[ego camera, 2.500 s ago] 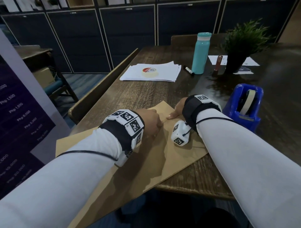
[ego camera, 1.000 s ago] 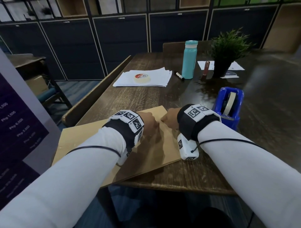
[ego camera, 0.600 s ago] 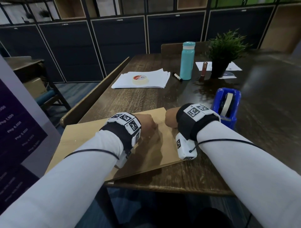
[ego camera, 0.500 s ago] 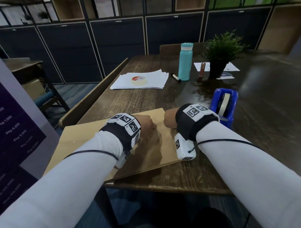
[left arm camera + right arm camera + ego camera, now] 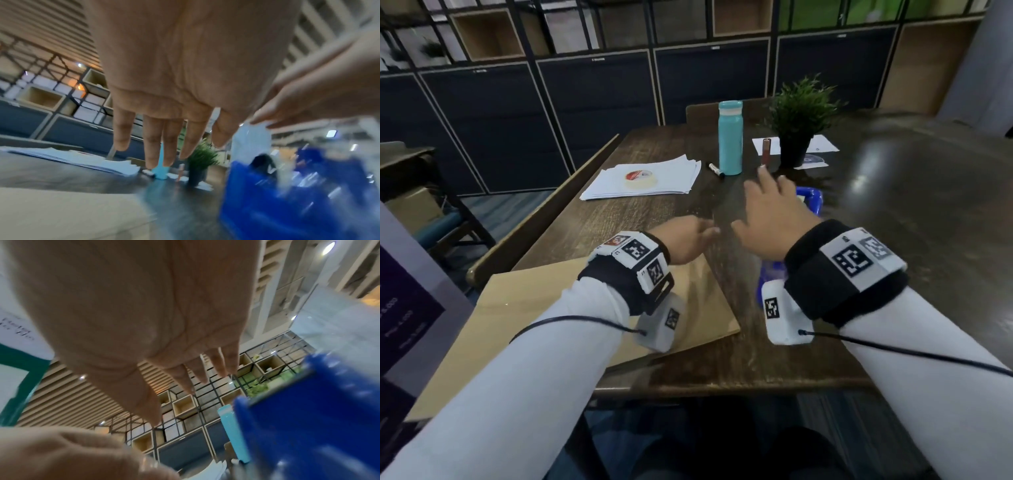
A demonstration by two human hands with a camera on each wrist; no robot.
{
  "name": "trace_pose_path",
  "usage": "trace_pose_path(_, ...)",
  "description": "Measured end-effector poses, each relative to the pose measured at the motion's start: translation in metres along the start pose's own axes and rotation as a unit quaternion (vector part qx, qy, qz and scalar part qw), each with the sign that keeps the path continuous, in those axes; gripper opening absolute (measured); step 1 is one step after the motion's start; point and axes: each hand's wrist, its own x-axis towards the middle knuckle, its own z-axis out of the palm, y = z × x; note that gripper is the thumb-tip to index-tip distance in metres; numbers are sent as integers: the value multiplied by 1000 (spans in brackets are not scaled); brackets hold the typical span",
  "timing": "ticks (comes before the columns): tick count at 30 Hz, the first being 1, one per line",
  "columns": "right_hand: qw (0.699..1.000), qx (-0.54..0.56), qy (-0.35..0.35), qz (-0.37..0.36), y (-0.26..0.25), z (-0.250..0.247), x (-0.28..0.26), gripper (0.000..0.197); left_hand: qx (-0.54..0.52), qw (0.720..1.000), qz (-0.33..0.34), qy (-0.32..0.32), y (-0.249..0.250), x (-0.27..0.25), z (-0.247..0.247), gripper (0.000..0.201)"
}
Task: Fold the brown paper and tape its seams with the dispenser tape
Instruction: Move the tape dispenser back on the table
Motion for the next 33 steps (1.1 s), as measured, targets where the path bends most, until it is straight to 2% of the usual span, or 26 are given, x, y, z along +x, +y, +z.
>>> trace_pose_path(3, 993, 70, 3, 95, 31, 0, -3, 80, -111, 993, 44, 4, 30, 12, -1, 45)
trace_pose_path(6, 977, 142, -25, 160, 61, 6, -1, 99, -198, 976, 72, -56, 56, 18, 10, 50)
trace_pose_path(8, 963, 199, -63, 172, 74, 10, 1, 121, -242, 964, 67, -82, 65, 20, 16, 50)
trace_pose_path(9, 955, 232, -87, 165, 78, 13, 1, 126, -262, 960, 60, -85, 68, 21, 18, 49)
trace_pose_path(12, 913, 346, -138, 169, 80, 17, 4, 93, -298, 950, 39, -88, 74, 20, 18, 48)
trace_pose_path(14, 886, 404, -143, 176, 82, 21, 9, 81, -316, 945, 26, -86, 72, 25, 20, 47)
trace_pose_path(17, 799, 549, -125, 211, 85, 25, 18, 65, -362, 929, 0, -75, 69, 33, 24, 38)
trace_pose_path(19, 772, 582, -128, 220, 86, 26, 28, 56, -375, 923, -6, -83, 63, 38, 24, 39)
trace_pose_path(21, 756, 600, -140, 218, 84, 26, 40, 48, -349, 931, -4, -105, 55, 44, 21, 47)
trace_pose_path(23, 759, 593, -150, 222, 82, 22, 54, 38, -302, 943, -1, -143, 44, 57, 17, 74)
trace_pose_path(25, 789, 555, -143, 220, 79, 17, 67, 33, -225, 963, -8, -150, 39, 68, 13, 89)
trace_pose_path(27, 828, 501, -133, 212, 74, 14, 79, 38, -177, 977, -6, -119, 37, 79, 8, 79)
trace_pose_path(30, 877, 424, -126, 186, 71, 15, 98, 42, -161, 983, 2, -88, 33, 101, 3, 66)
trace_pose_path(33, 898, 395, -118, 157, 78, 17, 120, 42, -116, 990, -6, -77, 27, 125, -2, 63)
